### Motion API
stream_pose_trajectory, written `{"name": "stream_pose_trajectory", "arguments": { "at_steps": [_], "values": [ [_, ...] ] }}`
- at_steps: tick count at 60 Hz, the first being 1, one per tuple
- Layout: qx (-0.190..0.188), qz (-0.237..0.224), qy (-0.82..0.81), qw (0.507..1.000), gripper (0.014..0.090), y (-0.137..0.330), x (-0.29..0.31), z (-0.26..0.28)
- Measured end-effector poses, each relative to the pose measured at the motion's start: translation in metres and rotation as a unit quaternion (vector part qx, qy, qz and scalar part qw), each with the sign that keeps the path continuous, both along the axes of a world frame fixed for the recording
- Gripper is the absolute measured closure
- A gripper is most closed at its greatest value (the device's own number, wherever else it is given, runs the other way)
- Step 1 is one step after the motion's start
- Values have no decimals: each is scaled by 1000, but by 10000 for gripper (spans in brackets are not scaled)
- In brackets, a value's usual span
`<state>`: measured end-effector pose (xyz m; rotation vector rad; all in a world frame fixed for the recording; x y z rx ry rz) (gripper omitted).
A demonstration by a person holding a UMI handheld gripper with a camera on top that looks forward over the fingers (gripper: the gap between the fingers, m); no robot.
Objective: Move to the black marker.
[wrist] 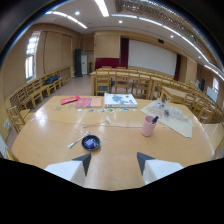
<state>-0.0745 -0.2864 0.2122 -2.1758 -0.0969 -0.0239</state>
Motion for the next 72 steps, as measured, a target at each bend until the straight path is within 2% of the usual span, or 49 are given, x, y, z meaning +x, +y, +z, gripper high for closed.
{"name": "stream_pose_trajectory", "arguments": {
  "at_steps": [20,30,39,51,72],
  "values": [
    [-3,-4,-13,1000,181,-43,4,0],
    [-16,-23,-29,999,173,-56,40,-10],
    [-21,-50,-38,998,180,-44,84,-17],
    [-17,-61,-40,997,181,16,138,-19],
    [-15,-42,-21,999,183,190,198,-38]
  ]
}}
